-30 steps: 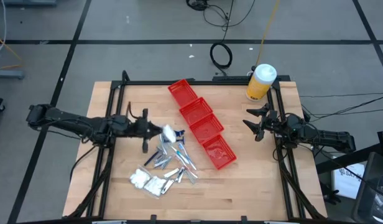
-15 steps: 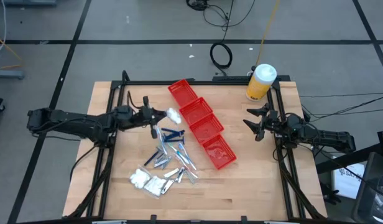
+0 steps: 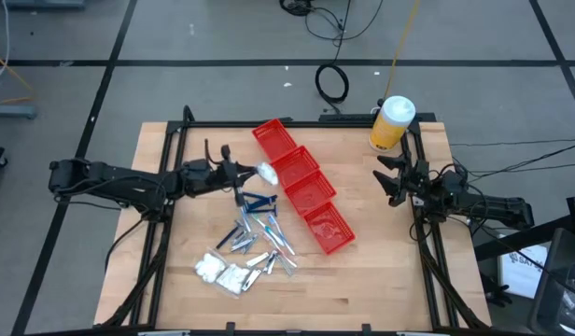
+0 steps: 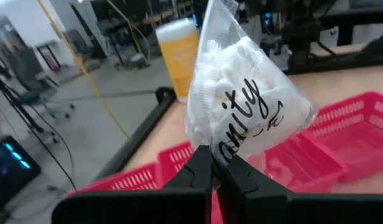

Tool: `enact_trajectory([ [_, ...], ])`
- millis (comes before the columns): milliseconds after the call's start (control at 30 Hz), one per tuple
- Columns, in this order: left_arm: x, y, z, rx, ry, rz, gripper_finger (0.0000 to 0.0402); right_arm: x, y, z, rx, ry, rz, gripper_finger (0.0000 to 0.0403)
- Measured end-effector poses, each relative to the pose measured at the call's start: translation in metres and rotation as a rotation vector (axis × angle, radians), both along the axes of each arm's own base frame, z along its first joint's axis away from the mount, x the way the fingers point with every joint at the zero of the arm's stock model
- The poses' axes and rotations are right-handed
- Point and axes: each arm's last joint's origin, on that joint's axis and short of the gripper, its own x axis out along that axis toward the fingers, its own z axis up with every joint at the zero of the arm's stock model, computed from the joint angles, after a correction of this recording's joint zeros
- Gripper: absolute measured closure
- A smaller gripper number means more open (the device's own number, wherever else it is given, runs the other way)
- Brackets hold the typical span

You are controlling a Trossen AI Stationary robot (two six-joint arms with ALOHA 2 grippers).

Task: Pick & Place Travel size toiletries
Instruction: Put the top white cotton pack into the top red bin

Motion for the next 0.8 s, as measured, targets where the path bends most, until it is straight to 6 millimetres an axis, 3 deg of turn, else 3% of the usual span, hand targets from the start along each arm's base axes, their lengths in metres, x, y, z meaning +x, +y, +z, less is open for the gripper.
enact_trajectory([
  [167,0.0,0.005,0.005,0.039,-0.046,0.021,0.0393,0.0,0.0,0.001,0.005,-0.009,0.004,0.0132],
  [500,0.008,0.023,-0.01,0.042,0.006,0.092,0.0393,0.004,-0.002,0.002,0.015,-0.011,-0.05,0.0133],
  [800,0.005,0.07,-0.023,0.006,-0.021,0.298,0.0399,0.009,-0.004,-0.003,0.038,0.052,-0.103,0.0133],
])
